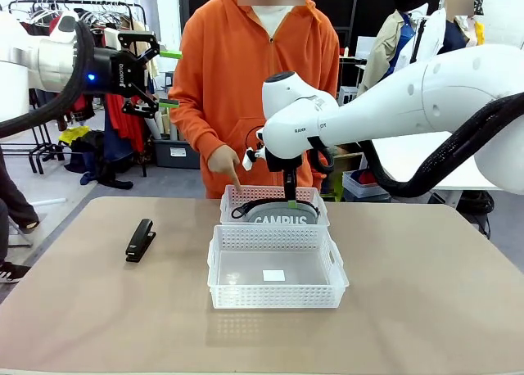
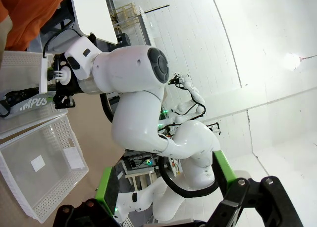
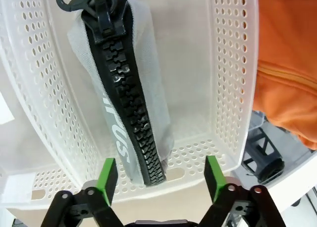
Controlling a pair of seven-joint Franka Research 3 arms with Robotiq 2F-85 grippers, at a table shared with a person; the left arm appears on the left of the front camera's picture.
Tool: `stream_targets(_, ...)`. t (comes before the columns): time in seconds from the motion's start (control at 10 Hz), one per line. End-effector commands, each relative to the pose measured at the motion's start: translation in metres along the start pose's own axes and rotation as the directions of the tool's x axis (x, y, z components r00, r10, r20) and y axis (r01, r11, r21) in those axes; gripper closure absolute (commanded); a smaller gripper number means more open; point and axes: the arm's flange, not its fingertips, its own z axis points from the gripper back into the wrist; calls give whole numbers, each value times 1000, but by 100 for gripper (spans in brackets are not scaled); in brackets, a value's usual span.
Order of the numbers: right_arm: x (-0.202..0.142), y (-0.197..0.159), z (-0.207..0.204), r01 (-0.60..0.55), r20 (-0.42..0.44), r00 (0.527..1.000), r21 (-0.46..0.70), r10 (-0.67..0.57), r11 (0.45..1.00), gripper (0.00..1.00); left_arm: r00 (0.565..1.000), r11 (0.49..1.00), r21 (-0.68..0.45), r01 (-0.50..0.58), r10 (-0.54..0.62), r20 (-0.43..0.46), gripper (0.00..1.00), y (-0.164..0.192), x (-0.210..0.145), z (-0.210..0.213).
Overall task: Distribute items into two baskets.
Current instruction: Place the picked Pencil pouch into the Organizing basket as instructed by the person, then pick up the Stapler that the person points to.
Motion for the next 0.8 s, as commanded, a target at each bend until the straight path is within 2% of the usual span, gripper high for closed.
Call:
stream_targets(0.0, -6, -8, 12, 32, 39, 999, 36, -33, 999, 0, 1000, 1000, 0, 3, -3, 1, 0, -2, 0, 1)
stream_targets(0.3, -20, -18, 28, 58, 121, 990, 87, -68, 995, 0, 1000, 1000, 0, 3, -3, 1, 0, -2, 0, 1)
stream_targets(0.4, -25, -19, 33, 32, 163, 986, 78, -45, 996, 0, 1000, 1000, 0, 3, -3, 1, 0, -2, 0, 1)
stream_targets(0.5, -16, -14, 18, 63, 80, 995, 60, -67, 996, 0, 1000, 1000, 0, 3, -3, 1, 0, -2, 0, 1)
stream_targets(0.7, -16, -14, 18, 63, 80, 995, 60, -67, 996, 0, 1000, 1000, 0, 3, -3, 1, 0, -2, 0, 1)
